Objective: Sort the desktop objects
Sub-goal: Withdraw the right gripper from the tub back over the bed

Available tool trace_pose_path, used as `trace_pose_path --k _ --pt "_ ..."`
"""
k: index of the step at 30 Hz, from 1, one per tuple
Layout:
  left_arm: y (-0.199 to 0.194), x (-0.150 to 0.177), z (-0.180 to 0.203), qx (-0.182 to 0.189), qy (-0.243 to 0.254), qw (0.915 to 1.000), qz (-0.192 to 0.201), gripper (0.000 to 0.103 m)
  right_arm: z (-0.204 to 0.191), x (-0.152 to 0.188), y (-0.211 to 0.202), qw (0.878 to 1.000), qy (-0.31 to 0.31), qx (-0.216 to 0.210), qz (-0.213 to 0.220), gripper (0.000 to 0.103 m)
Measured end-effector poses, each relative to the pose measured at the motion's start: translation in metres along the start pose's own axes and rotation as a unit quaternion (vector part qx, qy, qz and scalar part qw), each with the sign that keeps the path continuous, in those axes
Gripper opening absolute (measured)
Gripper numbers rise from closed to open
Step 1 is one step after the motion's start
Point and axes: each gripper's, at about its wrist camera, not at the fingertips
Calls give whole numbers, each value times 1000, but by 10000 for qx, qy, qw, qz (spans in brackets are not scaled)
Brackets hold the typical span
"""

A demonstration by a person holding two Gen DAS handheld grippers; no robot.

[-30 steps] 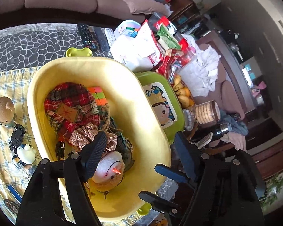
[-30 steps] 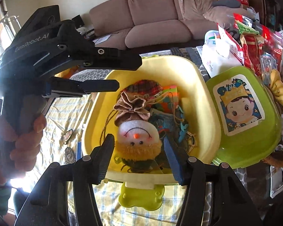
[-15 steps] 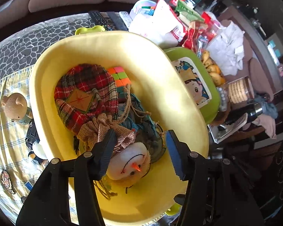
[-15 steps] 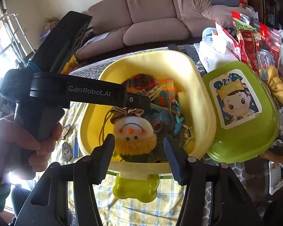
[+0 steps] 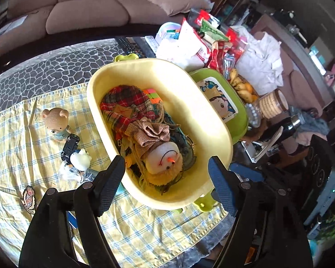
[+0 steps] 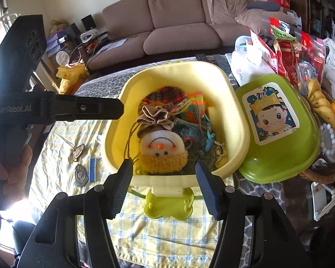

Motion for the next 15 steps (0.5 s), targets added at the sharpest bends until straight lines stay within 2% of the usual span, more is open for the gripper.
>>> trace_pose_path --k 5,8,10,11,15 --pt "-22 29 -16 -156 -146 9997 123 83 -10 4 -7 10000 -12 47 31 81" --pt "-37 46 -26 -314 -195 9990 243 94 -17 5 -10 9999 -26 105 77 87" --pt "-46 56 -31 -406 -231 9984 327 98 -22 7 -12 9998 -58 140 89 101" --pt "-51 60 -34 -453 -255 9980 372 102 -25 8 -13 9998 -83 141 103 103" --pt "-69 76 -43 -625 -313 9962 518 103 -37 12 -16 9998 -127 162 78 103"
Point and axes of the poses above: each gripper's, at about its wrist camera, not at the fingertips, and y roughly the way its jaws point, z to its right, x to its underside, and after that the axes turned 4 degrees about x, right-handed
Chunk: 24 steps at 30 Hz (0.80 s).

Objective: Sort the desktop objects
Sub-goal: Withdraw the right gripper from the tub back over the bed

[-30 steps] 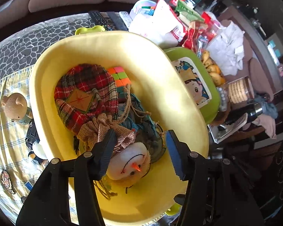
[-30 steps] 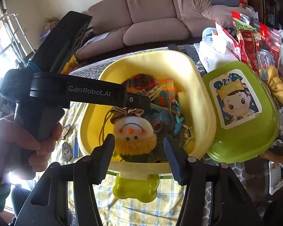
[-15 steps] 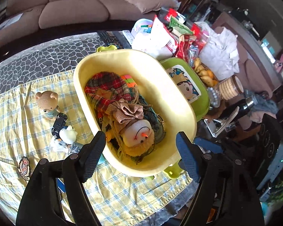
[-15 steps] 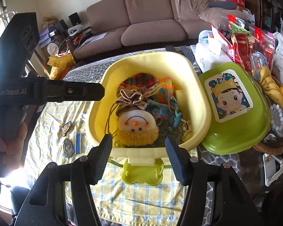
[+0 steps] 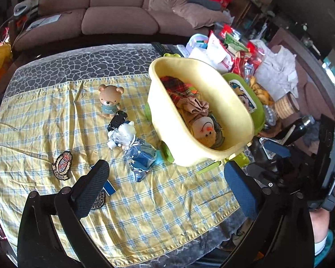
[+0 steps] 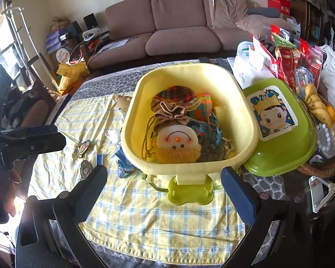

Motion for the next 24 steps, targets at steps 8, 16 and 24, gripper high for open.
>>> trace_pose_path --k 8,16,24 --pt "-26 32 -26 -390 10 9992 119 103 -22 11 -7 10000 -50 32 -18 103" --pt "-38 65 -72 -754 -123 9970 152 103 -49 28 -10 10000 -16 -98 -11 103" --pt "-19 98 -116 -1022 -119 9947 74 103 -96 44 5 9987 -364 -357 29 103"
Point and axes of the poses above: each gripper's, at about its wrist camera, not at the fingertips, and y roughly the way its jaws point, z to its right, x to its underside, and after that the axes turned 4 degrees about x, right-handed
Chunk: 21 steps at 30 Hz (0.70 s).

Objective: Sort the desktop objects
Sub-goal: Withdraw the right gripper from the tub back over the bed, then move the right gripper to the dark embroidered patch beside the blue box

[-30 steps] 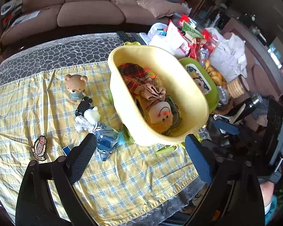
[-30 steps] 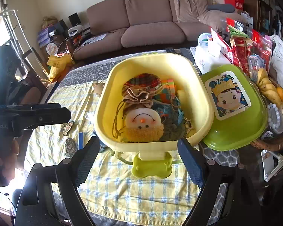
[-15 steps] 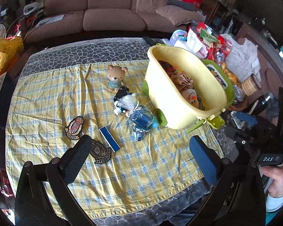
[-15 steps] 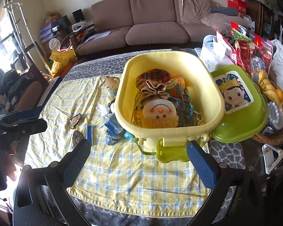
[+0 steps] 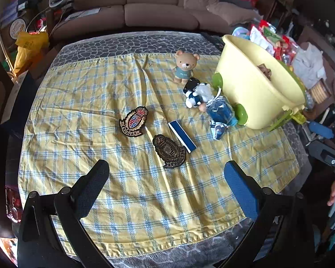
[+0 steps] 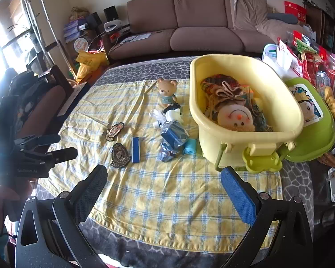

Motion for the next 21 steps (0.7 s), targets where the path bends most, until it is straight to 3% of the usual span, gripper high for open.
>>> trace_pose_path --k 8,13,18,21 --pt "40 22 -17 -97 129 9996 -225 103 -33 14 49 9993 -140 -277 -212 102" --pt "61 21 -24 234 -59 9994 -241 102 -40 22 84 9978 -165 -417 -494 101" --pt "82 19 -32 503 -304 9976 -370 86 -38 25 110 9963 -110 -503 -683 93" --pt "91 18 -35 557 -344 9970 -415 85 -37 26 121 9955 -148 -514 -786 85"
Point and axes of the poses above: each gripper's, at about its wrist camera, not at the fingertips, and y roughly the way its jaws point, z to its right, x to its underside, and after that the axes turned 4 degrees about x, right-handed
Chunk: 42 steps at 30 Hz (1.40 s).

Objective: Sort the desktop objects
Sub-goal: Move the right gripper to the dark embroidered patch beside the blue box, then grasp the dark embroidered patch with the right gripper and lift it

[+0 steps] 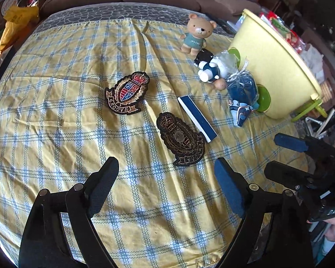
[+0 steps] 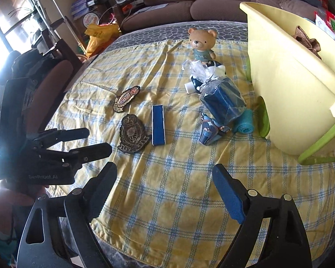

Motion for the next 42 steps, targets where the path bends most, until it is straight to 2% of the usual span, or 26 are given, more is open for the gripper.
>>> trace_pose_path --k 5,7,9,10,14,16,18,20,21,22,24,28,34,42 --pt "12 -3 -1 96 -42 9999 -60 76 0 1 11 9999 -78 19 -61 83" --pt "18 -4 -1 125 -38 9999 -104 69 1 2 14 9999 -72 6 -93 83" --pt "23 -5 1 199 -85 9996 -170 57 3 2 16 9999 -15 -20 -116 83" --pt "25 -5 1 261 -121 9994 -193 57 3 2 17 9999 22 -40 -121 83" --pt "30 -6 5 584 -255 9977 -251 49 2 3 17 9999 -18 15 -144 83" --pt "30 -7 6 726 -284 9967 -241 41 1 2 19 9998 -70 42 -166 83" --pt "30 -9 4 984 -374 9941 -244 26 2 3 21 9998 -75 63 -192 83" --pt "29 -11 2 1258 -500 9905 -234 23 4 4 23 9997 -50 64 -239 82" --pt "29 -12 2 1378 -560 9886 -230 21 5 4 25 9996 -45 70 -267 76" --pt "28 -12 0 1510 -631 9863 -219 20 5 5 26 9995 -62 80 -292 63" --pt "28 -16 1 1713 -735 9823 -178 20 2 5 29 9992 -155 178 -320 47" --pt "32 -26 8 1950 -790 9775 -126 20 -4 3 32 9989 -348 205 -218 46" --pt "40 -34 18 2044 -834 9751 -182 20 -13 -5 35 9983 -554 159 22 46" --pt "51 -46 4 2144 -1142 9699 -148 21 -15 -20 58 9976 -667 101 179 45"
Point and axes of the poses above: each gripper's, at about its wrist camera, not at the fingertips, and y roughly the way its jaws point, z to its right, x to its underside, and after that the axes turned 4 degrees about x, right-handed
